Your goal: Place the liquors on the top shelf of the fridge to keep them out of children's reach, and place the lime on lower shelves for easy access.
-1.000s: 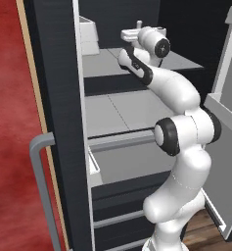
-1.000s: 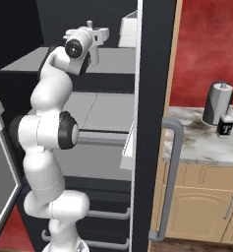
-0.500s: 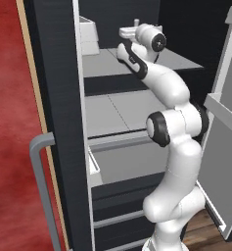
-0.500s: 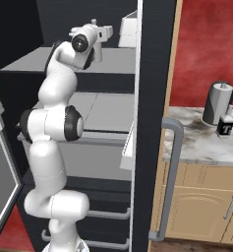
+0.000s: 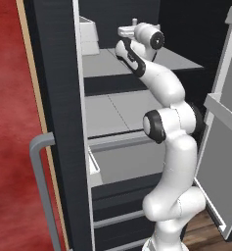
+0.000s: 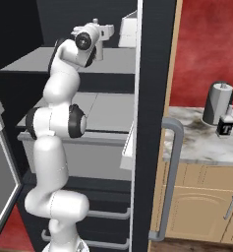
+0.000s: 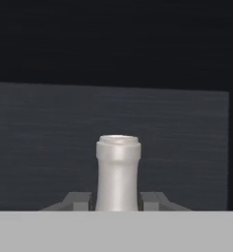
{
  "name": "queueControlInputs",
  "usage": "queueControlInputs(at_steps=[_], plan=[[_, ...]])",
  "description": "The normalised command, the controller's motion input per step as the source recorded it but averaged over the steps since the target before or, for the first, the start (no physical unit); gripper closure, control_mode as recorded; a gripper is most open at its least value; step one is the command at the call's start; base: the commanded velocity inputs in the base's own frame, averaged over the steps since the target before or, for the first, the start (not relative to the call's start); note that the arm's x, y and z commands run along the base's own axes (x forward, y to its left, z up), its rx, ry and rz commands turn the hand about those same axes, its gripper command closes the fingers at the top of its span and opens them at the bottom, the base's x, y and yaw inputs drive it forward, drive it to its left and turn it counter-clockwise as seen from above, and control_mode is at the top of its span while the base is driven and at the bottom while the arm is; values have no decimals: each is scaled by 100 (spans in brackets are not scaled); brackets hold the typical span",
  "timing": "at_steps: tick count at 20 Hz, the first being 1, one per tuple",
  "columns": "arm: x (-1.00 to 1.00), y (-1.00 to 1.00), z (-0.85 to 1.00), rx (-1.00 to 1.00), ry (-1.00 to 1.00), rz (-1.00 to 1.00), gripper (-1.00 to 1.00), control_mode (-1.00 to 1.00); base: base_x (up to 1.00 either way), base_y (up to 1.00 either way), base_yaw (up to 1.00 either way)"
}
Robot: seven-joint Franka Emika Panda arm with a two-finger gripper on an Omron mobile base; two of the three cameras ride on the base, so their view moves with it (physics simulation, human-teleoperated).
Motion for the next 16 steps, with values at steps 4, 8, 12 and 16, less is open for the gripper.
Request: queueControlInputs(at_steps=[4,8,12,16], plan=[[34,2,-22,0,-4,2,100,-100,0,0,0],[12,19,-24,-3,-13,1,100,-100,0,0,0],[0,16,-21,-4,-20,0,100,-100,0,0,0],[4,14,-9,-3,-15,0,-100,-100,0,0,0]])
